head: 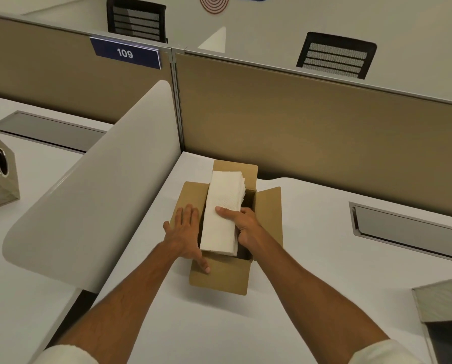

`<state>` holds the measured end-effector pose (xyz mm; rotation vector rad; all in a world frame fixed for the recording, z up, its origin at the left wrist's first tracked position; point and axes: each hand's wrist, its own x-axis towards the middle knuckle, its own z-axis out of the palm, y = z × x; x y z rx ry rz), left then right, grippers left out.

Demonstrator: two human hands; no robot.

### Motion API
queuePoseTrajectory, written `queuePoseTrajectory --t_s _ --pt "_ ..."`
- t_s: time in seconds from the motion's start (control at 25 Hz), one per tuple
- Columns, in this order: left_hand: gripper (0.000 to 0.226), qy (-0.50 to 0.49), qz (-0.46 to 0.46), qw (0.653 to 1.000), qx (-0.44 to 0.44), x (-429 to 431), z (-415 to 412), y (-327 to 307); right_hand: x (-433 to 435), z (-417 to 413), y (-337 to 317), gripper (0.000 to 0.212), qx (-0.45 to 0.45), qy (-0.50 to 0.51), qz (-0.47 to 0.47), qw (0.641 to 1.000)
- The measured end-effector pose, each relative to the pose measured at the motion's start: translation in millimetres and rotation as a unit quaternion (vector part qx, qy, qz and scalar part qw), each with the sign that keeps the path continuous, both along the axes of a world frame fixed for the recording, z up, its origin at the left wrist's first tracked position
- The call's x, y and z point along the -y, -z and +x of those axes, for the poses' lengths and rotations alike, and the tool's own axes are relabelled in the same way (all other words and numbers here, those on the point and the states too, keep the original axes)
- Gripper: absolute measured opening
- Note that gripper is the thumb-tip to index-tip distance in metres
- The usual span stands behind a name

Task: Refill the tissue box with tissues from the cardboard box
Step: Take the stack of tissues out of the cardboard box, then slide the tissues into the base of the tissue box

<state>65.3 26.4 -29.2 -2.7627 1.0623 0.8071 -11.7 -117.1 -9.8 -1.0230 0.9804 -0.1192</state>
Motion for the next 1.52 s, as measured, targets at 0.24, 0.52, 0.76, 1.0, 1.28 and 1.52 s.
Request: queuePoseTrajectory --t_s 0.24,0.52,0.76,1.0,1.28,1.52 --pt "0.15 0.021 0.022 0.999 0.018 -2 1 -21 21 -29 -41 0.068 0.063 -0.002 0.022 0.998" --pt "0.03 -0.42 -0.425 0.749 -0.287 69 -65 -74 66 -101 -74 0.042 0.159 0.067 0.084 0.982" --pt "0.063 -0.478 -0.436 0.479 -0.594 138 -170 -77 118 -187 -79 0.047 0.185 0.152 0.083 0.967" --pt "0.062 -0.406 -0.446 0.576 -0.552 195 -272 -78 162 -276 -70 0.073 0.165 0.238 0.05 0.956" --pt "0.036 -0.4 -0.442 0.624 -0.506 236 -353 -80 210 -371 -73 0.065 0.186 0.271 0.01 0.944" --pt "0.046 -0.37 -0.395 0.673 -0.505 233 -386 -79 259 -464 -68 0.053 0.189 0.262 0.037 0.946"
